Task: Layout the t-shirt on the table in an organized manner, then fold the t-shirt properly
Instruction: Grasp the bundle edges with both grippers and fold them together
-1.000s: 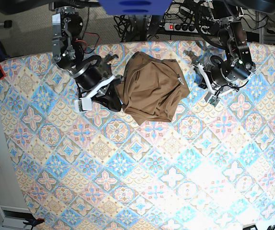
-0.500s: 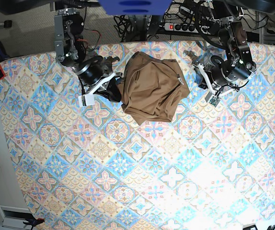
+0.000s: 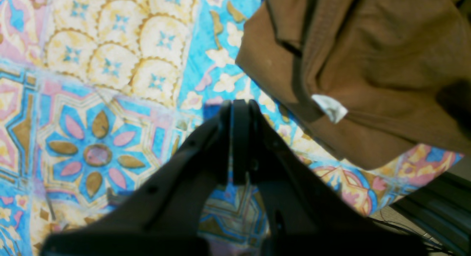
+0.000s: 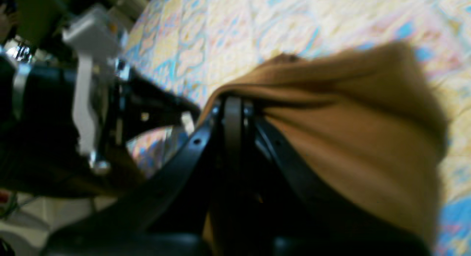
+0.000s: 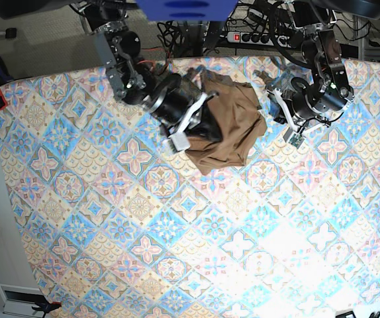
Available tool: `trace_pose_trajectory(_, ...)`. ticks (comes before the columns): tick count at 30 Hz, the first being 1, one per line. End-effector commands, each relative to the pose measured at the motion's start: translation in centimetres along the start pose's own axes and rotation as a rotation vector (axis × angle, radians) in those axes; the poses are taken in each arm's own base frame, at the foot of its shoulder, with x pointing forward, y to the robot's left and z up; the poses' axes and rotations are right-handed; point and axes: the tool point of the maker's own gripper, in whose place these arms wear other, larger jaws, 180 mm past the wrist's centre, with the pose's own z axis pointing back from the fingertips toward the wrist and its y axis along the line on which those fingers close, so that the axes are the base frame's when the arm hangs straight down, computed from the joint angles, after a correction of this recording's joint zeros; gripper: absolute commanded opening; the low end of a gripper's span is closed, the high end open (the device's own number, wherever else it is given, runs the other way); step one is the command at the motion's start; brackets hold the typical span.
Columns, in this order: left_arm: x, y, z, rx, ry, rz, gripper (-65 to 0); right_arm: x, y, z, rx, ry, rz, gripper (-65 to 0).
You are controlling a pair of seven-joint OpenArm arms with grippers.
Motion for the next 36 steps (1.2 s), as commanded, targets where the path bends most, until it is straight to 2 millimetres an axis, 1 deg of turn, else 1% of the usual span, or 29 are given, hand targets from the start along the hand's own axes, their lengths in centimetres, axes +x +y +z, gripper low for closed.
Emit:
trace_pose_trajectory(1, 1.1, 0.2, 0.5, 0.007, -0.038, -0.009, -65.0, 1.5, 0.6, 0.0, 0.026, -0.048, 0.01, -65.0)
trace_pose_trajectory(4, 1.0, 0.2, 0.5, 0.007, -0.036, -0.009, -65.0, 1.4, 0.8, -0.1, 0.032, -0.043, 0.013, -65.0)
trace_pose_trajectory(7, 1.0, 0.2, 0.5, 0.007, -0.035, -0.009, -65.0, 0.7, 0.5, -0.2, 0.026, -0.021, 0.002, -65.0)
trace_pose_trajectory(13, 1.0, 0.2, 0.4, 0.006, -0.033, -0.01, -65.0, -4.7, -2.0, -0.8, -0.024, 0.132, -0.079, -65.0)
trace_pose_trajectory(15, 1.0, 0.1, 0.4, 0.005, -0.033, -0.011, -65.0, -6.0, -2.6, -0.8, -0.039, 0.164, -0.101, -65.0)
trace_pose_trajectory(17, 1.0, 0.1, 0.4, 0.004, -0.033, -0.012, -65.0, -6.6, -2.9, -0.8, -0.045, 0.176, -0.109, -65.0)
trace_pose_trajectory(19, 1.0, 0.1, 0.4, 0.004, -0.033, -0.012, -65.0, -6.3, -2.8, -0.8, -0.042, 0.171, -0.105, -65.0)
trace_pose_trajectory(21, 1.1, 0.0, 0.4, 0.003, -0.036, -0.011, -65.0, -5.5, -2.3, -0.7, -0.032, 0.15, -0.091, -65.0)
trace_pose_trajectory(25, 1.8, -0.5, 0.4, -0.028, -0.066, -0.004, -65.0, -1.8, -0.4, -0.5, 0.009, 0.065, -0.027, -65.0)
trace_pose_trajectory(26, 2.1, -1.1, 0.3, -0.048, -0.078, -0.009, -65.0, -1.1, 0.0, -0.3, 0.016, 0.055, -0.011, -65.0)
trace_pose_trajectory(27, 2.5, -1.8, 0.0, -0.069, -0.083, -0.021, -65.0, -0.9, 0.1, -0.2, 0.017, 0.062, -0.002, -65.0)
trace_pose_trajectory(28, 3.1, -2.6, -0.2, -0.092, -0.091, -0.045, -65.0, -1.2, 0.3, -0.1, 0.021, 0.086, 0.004, -65.0)
trace_pose_trajectory(30, 3.8, -4.4, -0.9, -0.138, -0.086, -0.092, -65.0, -1.8, 0.4, 0.0, 0.022, 0.125, 0.007, -65.0)
trace_pose_trajectory(32, 4.1, -5.7, -1.3, -0.171, -0.086, -0.122, -65.0, -1.9, 0.4, 0.0, 0.022, 0.132, 0.007, -65.0)
trace_pose_trajectory(35, 4.2, -6.3, -1.8, -0.164, -0.059, -0.174, -65.0, -1.8, 0.4, 0.1, 0.023, 0.129, 0.009, -65.0)
trace_pose_trajectory(36, 3.8, -6.3, -2.3, -0.158, -0.034, -0.19, -65.0, -1.8, 0.4, 0.1, 0.022, 0.127, 0.009, -65.0)
